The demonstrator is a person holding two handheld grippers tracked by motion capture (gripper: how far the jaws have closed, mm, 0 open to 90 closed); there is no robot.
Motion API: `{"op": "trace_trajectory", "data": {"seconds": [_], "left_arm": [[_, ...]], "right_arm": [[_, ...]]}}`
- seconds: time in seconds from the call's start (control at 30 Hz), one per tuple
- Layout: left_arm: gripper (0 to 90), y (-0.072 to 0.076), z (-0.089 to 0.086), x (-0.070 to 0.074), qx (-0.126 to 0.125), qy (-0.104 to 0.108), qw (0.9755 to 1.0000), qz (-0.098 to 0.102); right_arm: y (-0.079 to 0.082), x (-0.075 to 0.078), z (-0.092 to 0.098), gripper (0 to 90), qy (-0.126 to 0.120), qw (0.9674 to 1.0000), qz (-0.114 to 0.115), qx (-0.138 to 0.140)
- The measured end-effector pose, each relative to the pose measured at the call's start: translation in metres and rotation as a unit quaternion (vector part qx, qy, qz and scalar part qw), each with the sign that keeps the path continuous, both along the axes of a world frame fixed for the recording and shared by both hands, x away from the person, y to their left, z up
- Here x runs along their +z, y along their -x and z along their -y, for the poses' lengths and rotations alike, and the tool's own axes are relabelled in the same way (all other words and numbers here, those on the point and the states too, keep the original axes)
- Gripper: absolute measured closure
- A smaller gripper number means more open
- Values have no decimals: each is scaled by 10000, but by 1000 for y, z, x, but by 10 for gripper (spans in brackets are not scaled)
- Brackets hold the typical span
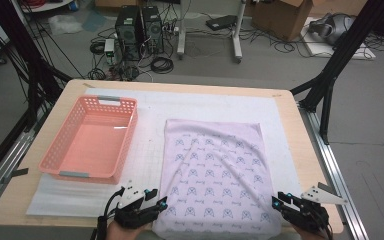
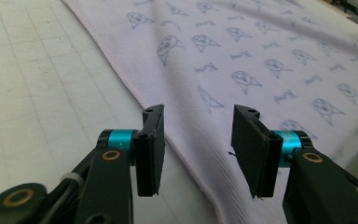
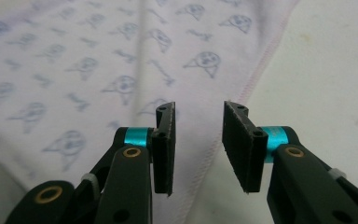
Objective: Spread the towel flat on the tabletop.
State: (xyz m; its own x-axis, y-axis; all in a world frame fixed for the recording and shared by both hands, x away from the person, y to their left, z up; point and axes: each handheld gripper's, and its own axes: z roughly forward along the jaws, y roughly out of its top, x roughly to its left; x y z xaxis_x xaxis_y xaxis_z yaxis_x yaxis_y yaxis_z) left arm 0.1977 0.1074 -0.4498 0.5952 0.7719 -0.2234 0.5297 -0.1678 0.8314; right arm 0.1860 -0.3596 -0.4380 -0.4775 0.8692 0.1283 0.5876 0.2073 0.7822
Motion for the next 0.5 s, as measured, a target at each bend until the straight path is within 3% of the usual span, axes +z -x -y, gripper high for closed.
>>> {"op": "trace_trajectory", "data": {"seconds": [0.07, 0.1, 0.17, 0.2, 0.23, 0.5], "left_arm": [[581, -4, 8, -5, -116, -158, 9998, -98], [594, -4, 12, -7, -180, -176, 9997, -38], [720, 0, 20, -8, -163, -488, 9985, 166], [832, 1, 21, -7, -163, -592, 9979, 190], [863, 0, 21, -6, -142, -599, 9980, 125], [873, 8, 9, -4, -210, -517, 9984, 53]], "right_arm": [[-5, -6, -4, 643, 257, 9996, -100, -10], [-7, -9, -6, 645, 359, 9992, -152, -11], [-7, -10, -8, 700, 408, 9990, -151, -49], [-8, -9, -8, 811, 423, 9990, -152, -44], [-8, -9, -6, 866, 321, 9992, -213, 99], [-3, -7, 0, 879, 345, 9989, -226, 221]]}}
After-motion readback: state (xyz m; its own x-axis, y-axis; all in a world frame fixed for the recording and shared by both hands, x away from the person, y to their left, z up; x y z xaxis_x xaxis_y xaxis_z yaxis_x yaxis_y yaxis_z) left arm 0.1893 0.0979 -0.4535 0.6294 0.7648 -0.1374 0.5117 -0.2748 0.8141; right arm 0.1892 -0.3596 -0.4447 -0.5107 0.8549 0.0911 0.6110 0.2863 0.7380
